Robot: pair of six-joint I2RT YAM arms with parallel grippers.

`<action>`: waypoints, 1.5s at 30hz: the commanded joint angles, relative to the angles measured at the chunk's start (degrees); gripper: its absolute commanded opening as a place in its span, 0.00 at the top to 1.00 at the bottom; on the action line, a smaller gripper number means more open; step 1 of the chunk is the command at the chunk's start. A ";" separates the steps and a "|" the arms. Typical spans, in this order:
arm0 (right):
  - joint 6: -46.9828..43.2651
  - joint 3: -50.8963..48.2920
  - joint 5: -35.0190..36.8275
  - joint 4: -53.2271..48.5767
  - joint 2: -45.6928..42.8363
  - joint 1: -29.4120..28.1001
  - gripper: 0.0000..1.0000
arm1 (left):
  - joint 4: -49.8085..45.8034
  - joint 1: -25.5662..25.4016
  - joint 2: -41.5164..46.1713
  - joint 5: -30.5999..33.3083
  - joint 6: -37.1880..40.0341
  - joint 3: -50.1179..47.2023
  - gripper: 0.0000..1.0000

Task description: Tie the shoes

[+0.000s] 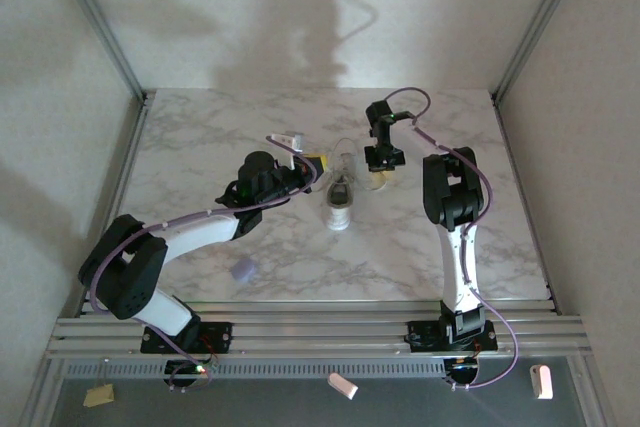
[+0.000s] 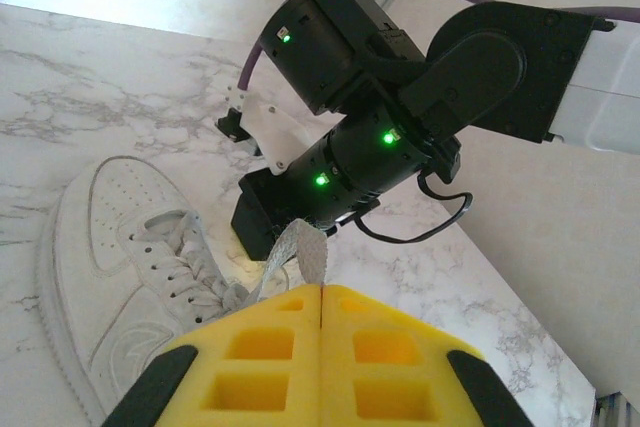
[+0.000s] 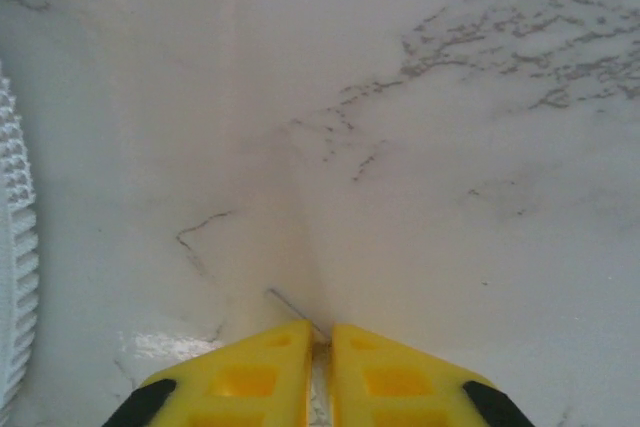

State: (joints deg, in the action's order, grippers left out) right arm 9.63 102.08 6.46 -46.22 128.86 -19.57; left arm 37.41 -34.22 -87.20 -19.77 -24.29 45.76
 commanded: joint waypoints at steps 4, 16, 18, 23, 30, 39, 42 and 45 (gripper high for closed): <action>12.35 -15.37 6.33 2.64 -13.78 0.77 0.92 | 1.19 0.55 -0.17 -1.30 -1.10 0.61 1.00; 24.98 -42.71 5.32 1.93 -41.41 -3.80 0.82 | 0.35 0.66 0.01 -2.06 -0.85 0.56 1.00; 26.09 -45.38 7.48 -0.17 -45.00 -5.93 0.65 | 0.12 0.73 -0.12 -2.16 -0.85 0.82 1.00; 19.04 -50.82 8.13 10.06 -54.93 -7.67 0.41 | 0.56 0.77 -0.33 -1.95 -2.02 1.13 1.00; 6.39 -51.45 -12.89 30.49 -51.21 -8.12 0.53 | -3.81 1.26 -2.17 -0.38 -4.96 5.81 1.00; 1.84 -45.41 -21.12 33.81 -38.19 -6.81 0.60 | -4.49 1.30 -2.59 0.04 -5.28 6.58 1.00; 2.01 -45.27 -19.16 35.12 -35.93 -6.84 0.56 | -4.97 1.30 -2.58 0.17 -5.15 6.88 1.00; 2.60 -43.98 -15.11 35.41 -33.29 -6.52 0.58 | -5.32 1.35 -2.77 0.13 -5.08 7.06 1.00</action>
State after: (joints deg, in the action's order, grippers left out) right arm 12.99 56.12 -11.14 -12.78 93.36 -26.44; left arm 32.67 -33.28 -89.30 -19.81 -28.77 51.07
